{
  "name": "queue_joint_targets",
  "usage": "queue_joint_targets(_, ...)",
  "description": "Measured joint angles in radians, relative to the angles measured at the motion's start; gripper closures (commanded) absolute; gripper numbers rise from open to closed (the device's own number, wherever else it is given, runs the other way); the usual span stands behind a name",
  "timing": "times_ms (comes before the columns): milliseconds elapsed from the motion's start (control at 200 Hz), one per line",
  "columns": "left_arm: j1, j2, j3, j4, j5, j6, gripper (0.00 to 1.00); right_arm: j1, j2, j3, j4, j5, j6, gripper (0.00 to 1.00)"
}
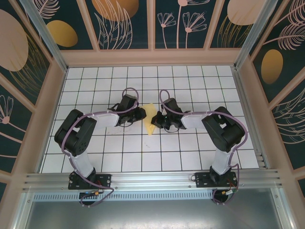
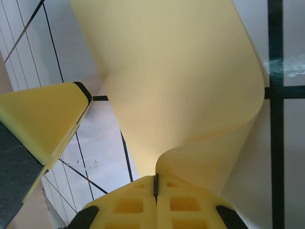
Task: Fold a paper plane with a square sheet of paper (pick it up from the middle)
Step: Third fold the triangle at the center of the table.
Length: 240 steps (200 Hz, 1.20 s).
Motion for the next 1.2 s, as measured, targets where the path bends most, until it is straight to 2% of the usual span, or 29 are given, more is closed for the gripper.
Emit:
queue_joint_targets(370, 0.000, 0.095, 0.094, -0.023, -0.053, 0.033, 0.82, 0.000, 0.000, 0.000, 0.033, 0.000, 0.011, 0.96)
queue_joint_targets(1201, 0.002, 0.116, 0.101, -0.045, -0.055, 0.048, 0.83, 0.000, 0.055, 0.006, 0.127, 0.000, 0.056, 0.96)
